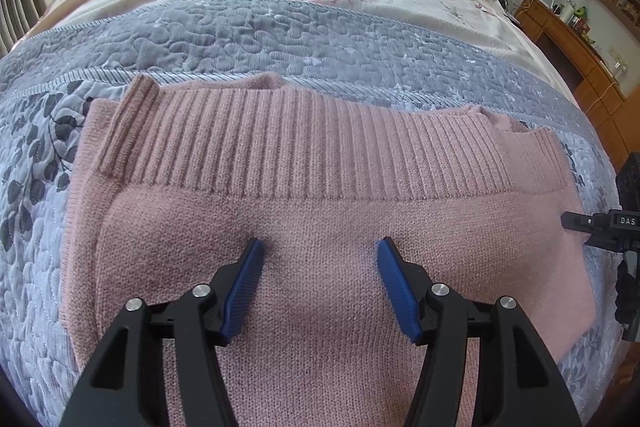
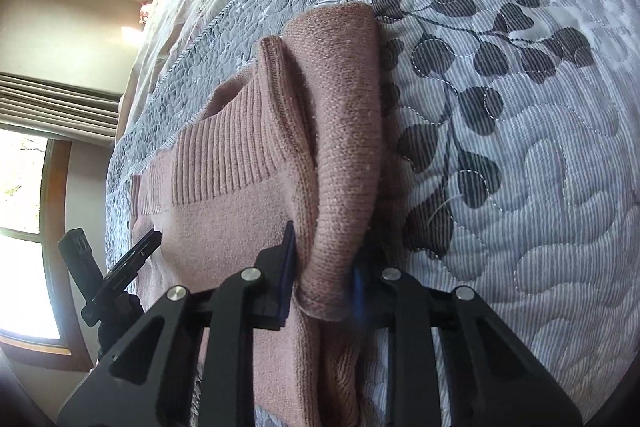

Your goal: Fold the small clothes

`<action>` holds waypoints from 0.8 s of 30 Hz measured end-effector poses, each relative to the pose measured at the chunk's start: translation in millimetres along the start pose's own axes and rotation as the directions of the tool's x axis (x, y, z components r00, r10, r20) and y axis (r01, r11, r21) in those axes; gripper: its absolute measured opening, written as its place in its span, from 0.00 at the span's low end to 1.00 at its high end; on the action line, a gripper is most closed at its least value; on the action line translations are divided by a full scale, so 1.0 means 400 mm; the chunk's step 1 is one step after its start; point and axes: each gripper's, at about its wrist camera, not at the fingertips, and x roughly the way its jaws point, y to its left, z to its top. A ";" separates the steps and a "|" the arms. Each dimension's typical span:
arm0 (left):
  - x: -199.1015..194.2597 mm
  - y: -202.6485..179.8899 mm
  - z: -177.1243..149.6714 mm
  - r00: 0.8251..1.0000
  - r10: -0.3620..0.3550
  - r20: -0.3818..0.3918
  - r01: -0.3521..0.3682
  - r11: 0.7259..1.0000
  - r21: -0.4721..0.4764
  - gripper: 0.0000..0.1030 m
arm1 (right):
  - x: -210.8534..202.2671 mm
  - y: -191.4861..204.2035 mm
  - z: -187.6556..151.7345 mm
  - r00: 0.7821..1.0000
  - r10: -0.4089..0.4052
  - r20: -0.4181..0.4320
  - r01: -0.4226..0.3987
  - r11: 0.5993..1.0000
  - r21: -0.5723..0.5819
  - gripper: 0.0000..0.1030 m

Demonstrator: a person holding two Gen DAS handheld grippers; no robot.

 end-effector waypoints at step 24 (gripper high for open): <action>-0.165 0.169 -0.038 0.980 -0.183 0.077 0.194 0.967 -0.165 0.58 | 0.226 0.562 -0.039 0.981 -0.123 -0.147 0.062 0.928 -0.366 0.19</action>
